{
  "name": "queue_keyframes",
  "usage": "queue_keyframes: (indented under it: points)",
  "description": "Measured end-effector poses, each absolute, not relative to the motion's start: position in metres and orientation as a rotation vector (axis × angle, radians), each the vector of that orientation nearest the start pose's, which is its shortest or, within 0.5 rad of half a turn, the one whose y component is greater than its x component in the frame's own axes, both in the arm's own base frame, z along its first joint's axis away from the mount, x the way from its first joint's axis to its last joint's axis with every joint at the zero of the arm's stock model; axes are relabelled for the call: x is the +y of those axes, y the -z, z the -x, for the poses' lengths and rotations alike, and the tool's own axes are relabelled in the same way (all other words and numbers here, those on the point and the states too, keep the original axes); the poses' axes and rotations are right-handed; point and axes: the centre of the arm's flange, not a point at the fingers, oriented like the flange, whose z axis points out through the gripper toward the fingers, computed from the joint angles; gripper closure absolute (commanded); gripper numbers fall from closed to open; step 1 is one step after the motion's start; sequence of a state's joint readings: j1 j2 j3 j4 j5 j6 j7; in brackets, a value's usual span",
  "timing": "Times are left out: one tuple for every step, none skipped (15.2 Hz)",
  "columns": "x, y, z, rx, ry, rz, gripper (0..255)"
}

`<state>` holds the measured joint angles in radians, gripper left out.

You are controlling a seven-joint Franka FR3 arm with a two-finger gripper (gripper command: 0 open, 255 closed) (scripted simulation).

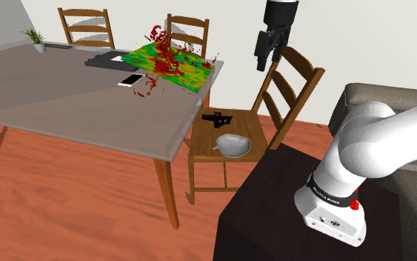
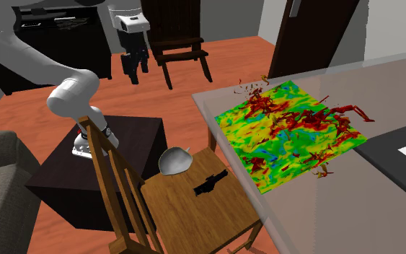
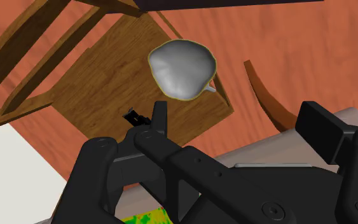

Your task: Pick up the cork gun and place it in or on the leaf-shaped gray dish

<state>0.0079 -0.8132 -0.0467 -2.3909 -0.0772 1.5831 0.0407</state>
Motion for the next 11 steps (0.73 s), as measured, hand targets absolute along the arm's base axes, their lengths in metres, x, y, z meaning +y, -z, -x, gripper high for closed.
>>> queue_keyframes:
  points:
    - [-0.024,-0.583,-0.300,0.102,0.008,3.183,0]
    - [-0.027,-0.579,-0.302,0.090,0.006,3.184,0]
    - [-0.032,-0.571,-0.307,0.071,0.003,3.184,0]
    - [-0.039,-0.562,-0.313,0.048,-0.001,3.184,0]
    - [-0.045,-0.555,-0.317,0.023,-0.003,3.185,0]
    - [-0.053,-0.545,-0.324,-0.003,-0.007,3.185,0]
    - [-0.058,-0.536,-0.331,-0.030,-0.010,3.185,0]
    - [-0.062,-0.526,-0.339,-0.056,-0.014,3.184,0]
    - [-0.069,-0.518,-0.344,-0.083,-0.016,3.184,0]
    - [-0.074,-0.507,-0.351,-0.110,-0.020,3.183,0]
    - [-0.081,-0.496,-0.356,-0.137,-0.023,3.182,0]
